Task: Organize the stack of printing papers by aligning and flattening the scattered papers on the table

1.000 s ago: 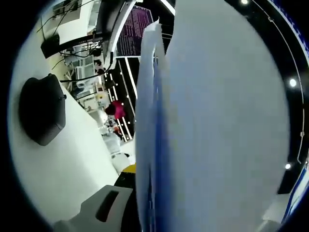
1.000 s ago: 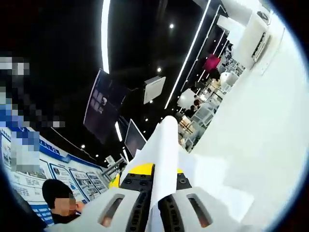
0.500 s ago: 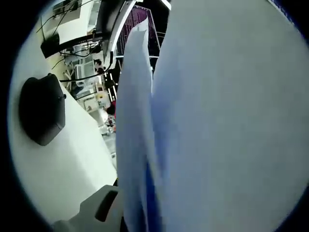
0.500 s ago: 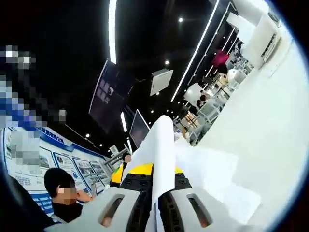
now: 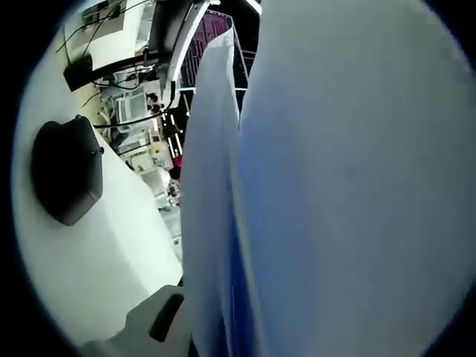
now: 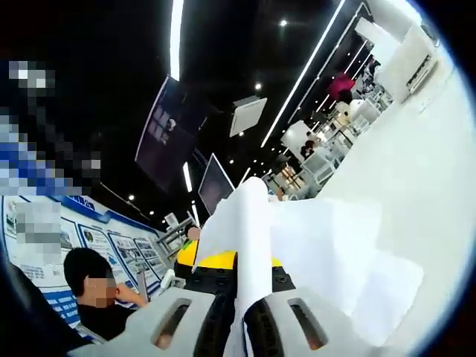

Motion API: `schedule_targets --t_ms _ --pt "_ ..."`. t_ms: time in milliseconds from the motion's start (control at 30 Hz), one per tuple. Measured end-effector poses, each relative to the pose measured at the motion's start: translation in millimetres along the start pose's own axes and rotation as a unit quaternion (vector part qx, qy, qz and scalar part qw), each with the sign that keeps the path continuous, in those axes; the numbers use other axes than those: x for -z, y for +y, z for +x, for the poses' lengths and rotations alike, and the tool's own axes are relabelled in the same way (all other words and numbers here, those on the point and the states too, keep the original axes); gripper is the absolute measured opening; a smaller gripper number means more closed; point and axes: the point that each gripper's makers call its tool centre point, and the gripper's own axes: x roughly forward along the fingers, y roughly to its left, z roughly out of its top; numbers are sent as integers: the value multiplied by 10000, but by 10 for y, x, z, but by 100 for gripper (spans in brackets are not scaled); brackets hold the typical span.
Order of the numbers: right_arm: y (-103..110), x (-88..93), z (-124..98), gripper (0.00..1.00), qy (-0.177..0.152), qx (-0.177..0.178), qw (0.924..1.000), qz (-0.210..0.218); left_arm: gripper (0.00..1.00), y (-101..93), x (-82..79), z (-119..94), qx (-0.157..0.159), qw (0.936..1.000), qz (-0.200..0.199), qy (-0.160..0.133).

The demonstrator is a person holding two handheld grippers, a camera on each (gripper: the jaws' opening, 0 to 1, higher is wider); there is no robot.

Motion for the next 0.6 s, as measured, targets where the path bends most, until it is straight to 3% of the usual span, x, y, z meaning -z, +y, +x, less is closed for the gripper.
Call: schedule_targets --t_ms 600 --pt "42 35 -23 2 30 -69 10000 18 6 38 -35 -19 -122 9994 330 -60"
